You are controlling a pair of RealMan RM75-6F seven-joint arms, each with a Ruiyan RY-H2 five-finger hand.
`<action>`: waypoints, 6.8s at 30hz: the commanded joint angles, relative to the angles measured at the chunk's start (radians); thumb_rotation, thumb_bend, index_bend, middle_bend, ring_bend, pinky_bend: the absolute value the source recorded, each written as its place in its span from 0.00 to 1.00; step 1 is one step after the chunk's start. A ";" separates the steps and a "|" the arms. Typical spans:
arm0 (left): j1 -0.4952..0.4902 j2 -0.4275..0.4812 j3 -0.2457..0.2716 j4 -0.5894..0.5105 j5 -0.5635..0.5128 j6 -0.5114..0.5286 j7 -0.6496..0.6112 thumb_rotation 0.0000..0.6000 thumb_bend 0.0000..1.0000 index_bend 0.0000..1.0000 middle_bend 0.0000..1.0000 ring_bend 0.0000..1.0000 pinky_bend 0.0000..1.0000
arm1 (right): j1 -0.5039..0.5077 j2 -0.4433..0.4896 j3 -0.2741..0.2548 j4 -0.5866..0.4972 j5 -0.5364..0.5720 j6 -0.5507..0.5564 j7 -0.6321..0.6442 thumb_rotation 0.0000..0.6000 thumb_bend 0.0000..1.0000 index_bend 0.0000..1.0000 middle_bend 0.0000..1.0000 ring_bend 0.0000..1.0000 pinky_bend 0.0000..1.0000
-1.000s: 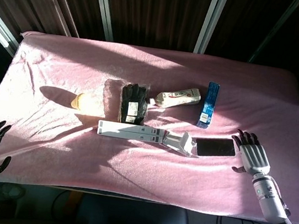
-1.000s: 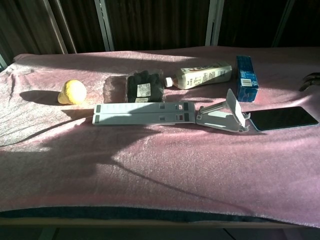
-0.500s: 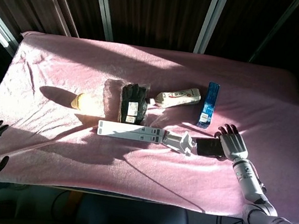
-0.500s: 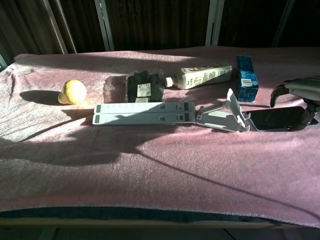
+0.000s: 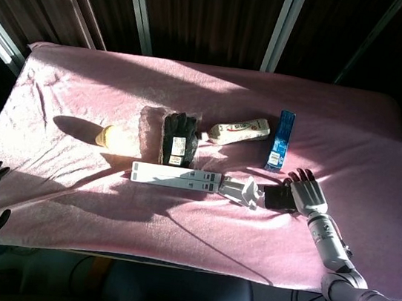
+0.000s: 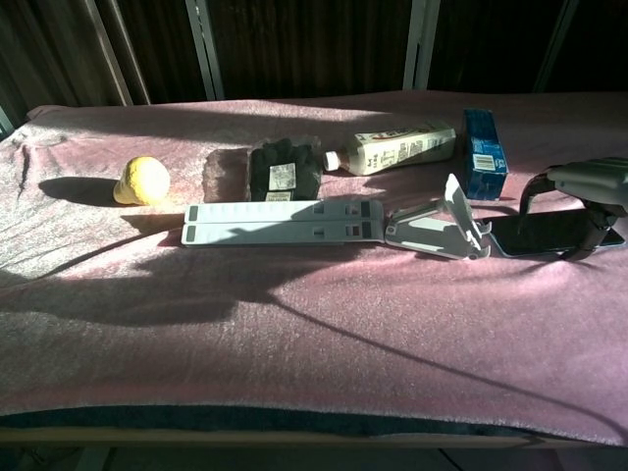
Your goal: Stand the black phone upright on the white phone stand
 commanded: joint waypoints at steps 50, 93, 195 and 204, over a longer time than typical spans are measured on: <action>0.006 -0.001 0.002 0.000 0.010 0.012 -0.003 1.00 0.35 0.00 0.00 0.00 0.12 | -0.139 -0.020 0.046 -0.022 -0.092 0.372 0.200 1.00 0.29 1.00 0.69 0.46 0.37; 0.002 0.004 0.006 0.002 0.017 0.006 -0.013 1.00 0.35 0.00 0.00 0.00 0.12 | -0.133 -0.597 0.141 0.444 -0.235 0.714 0.986 1.00 0.29 1.00 0.72 0.51 0.35; 0.014 0.007 0.015 0.010 0.035 0.031 -0.030 1.00 0.35 0.00 0.00 0.00 0.12 | -0.268 -0.287 -0.053 0.188 -0.354 0.686 0.851 0.69 0.18 0.00 0.00 0.00 0.00; 0.020 -0.002 0.013 0.016 0.037 0.042 -0.011 1.00 0.35 0.00 0.00 0.00 0.12 | -0.483 0.277 -0.150 -0.470 -0.161 0.737 -0.001 0.71 0.18 0.00 0.00 0.00 0.00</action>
